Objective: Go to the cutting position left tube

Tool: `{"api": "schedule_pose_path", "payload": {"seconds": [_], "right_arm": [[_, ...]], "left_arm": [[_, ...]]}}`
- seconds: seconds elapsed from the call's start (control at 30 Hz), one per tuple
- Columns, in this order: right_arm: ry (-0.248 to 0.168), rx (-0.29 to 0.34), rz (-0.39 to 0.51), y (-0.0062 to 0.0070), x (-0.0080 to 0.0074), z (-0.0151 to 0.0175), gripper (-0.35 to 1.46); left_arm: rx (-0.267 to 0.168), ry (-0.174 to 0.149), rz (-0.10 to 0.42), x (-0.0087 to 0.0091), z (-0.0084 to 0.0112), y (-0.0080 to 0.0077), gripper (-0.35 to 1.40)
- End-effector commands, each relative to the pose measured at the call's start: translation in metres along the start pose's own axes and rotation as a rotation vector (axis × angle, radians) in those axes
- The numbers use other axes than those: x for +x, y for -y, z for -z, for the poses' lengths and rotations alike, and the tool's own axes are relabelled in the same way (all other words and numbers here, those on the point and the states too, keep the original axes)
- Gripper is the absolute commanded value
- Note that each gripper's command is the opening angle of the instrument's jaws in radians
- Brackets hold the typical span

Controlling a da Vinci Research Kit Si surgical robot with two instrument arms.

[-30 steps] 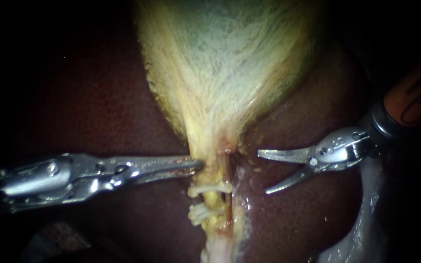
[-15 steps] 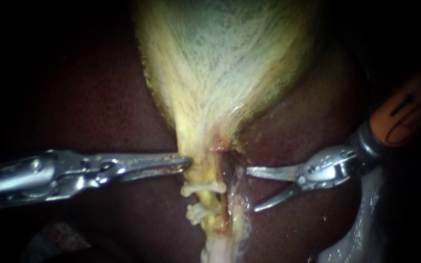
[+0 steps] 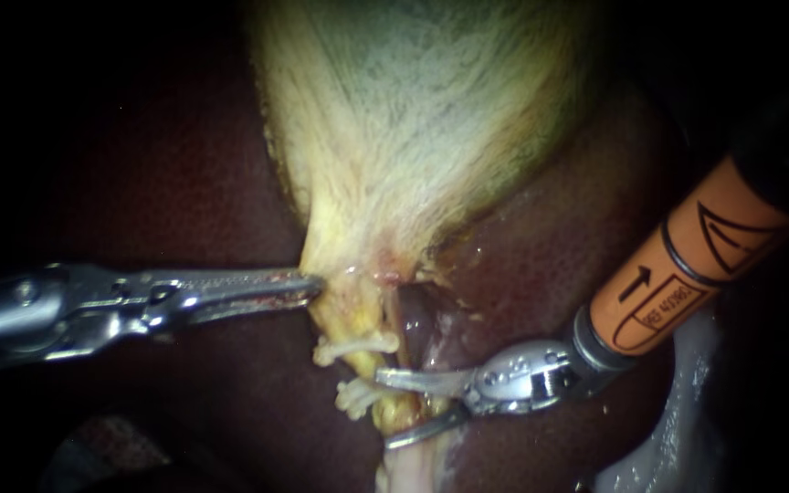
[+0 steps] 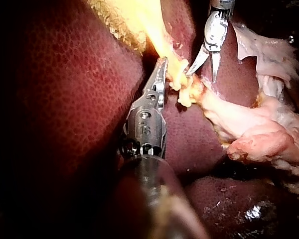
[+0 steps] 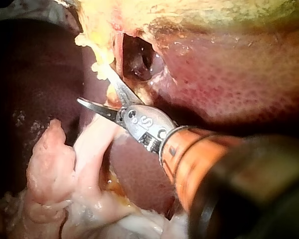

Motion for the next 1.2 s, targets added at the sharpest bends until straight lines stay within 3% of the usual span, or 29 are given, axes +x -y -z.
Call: {"api": "schedule_pose_path", "payload": {"seconds": [0.03, 0.47, 0.7, 0.9, 1.2], "right_arm": [[0.008, -0.010, 0.000, -0.0002, -0.0001, 0.0000, 1.41], [0.028, -0.048, -0.010, -0.0019, 0.0002, -0.0016, 1.40], [0.028, -0.045, -0.007, -0.0012, 0.0006, -0.0032, 1.40], [0.022, 0.051, 0.008, 0.0003, 0.0009, -0.0046, 1.38], [0.005, 0.053, -0.007, -0.0004, 0.0021, -0.0068, 1.36]], "left_arm": [[-0.002, 0.003, 0.000, -0.0001, 0.0000, 0.0002, -0.35], [-0.009, 0.006, 0.003, -0.0006, 0.0003, 0.0014, -0.35], [-0.010, 0.006, 0.003, -0.0006, 0.0003, 0.0014, -0.35], [-0.007, 0.006, 0.003, -0.0006, 0.0002, 0.0014, -0.35], [-0.008, 0.007, 0.002, -0.0005, 0.0001, 0.0015, -0.35]]}}
